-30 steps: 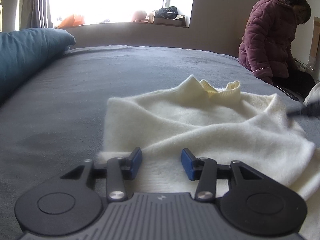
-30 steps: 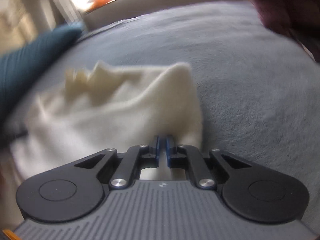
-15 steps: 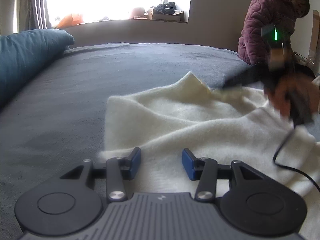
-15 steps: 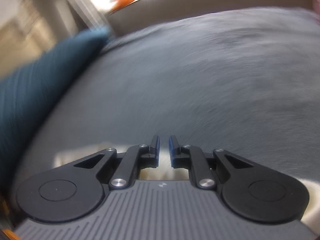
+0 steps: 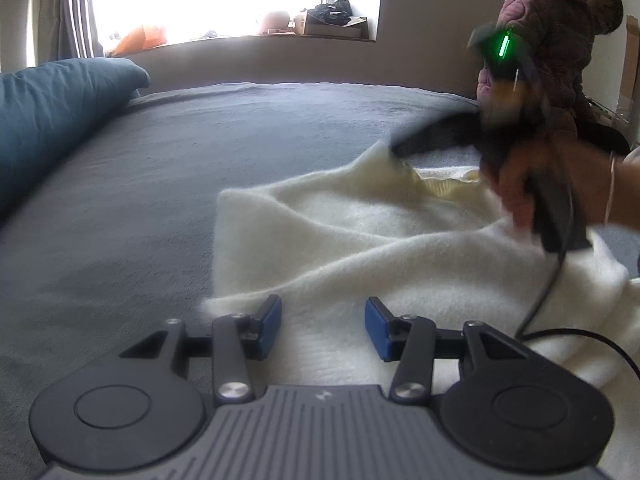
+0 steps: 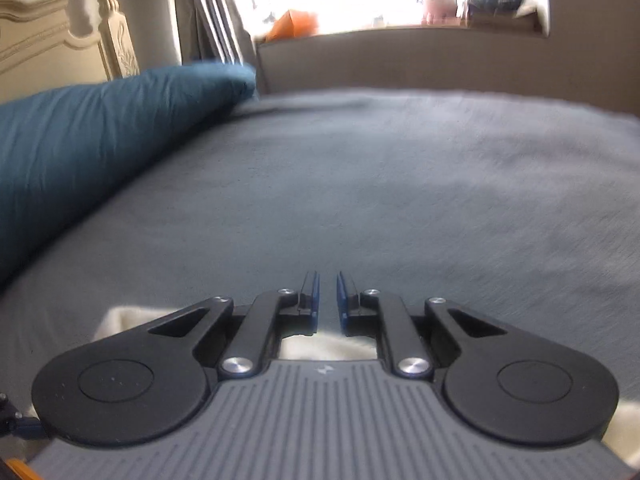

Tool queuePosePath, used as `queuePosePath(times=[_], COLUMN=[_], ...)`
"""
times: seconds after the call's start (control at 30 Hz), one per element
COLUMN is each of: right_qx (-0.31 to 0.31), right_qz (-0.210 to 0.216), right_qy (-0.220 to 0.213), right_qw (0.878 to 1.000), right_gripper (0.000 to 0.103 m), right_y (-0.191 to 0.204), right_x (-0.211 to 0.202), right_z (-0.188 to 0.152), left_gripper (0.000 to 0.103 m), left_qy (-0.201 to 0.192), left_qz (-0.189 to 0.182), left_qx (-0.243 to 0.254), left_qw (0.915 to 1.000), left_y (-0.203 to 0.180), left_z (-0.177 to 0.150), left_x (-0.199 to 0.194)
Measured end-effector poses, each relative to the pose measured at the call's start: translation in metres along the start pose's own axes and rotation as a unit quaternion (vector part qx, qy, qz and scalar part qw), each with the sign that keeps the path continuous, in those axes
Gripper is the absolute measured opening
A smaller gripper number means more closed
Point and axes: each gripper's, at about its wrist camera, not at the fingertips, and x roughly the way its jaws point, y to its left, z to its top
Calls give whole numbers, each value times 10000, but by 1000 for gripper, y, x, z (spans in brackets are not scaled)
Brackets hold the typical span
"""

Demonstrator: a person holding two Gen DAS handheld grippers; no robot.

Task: Fold clothes

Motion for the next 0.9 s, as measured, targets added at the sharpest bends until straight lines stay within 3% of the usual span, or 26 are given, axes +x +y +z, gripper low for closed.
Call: queuePosePath(times=[0.07, 0.1, 0.27, 0.43, 0.57, 0.73, 0.9], right_qx=[-483, -782, -581, 98, 943, 2106, 2704], right_qz=[34, -70, -350, 80, 371, 542, 567], right_qy=[373, 188, 311, -164, -303, -107, 377], right_qw=[9981, 9967, 9972, 9998, 9944, 9760, 9603], right_gripper=[9, 9, 9, 9, 10, 13, 23], right_y=[15, 23, 24, 1, -27, -66, -76], right_x=[16, 12, -14, -102, -171, -238, -300], right_z=[-29, -38, -18, -8, -20, -61, -142], left_gripper=[51, 53, 56, 56, 57, 59, 58], left_qy=[10, 15, 27, -36, 11, 112, 805], left_qz=[-4, 11, 74, 103, 185, 142, -509], left_qx=[-10, 10, -184, -553, -1023, -1323, -1274], left_qw=[10000, 10000, 9998, 9984, 9946, 9910, 9873], left_y=[-1, -1, -3, 8, 28, 48, 58], left_z=[-1, -1, -1, -1, -2, -16, -55], left_x=[-3, -3, -9, -33, -60, -105, -138])
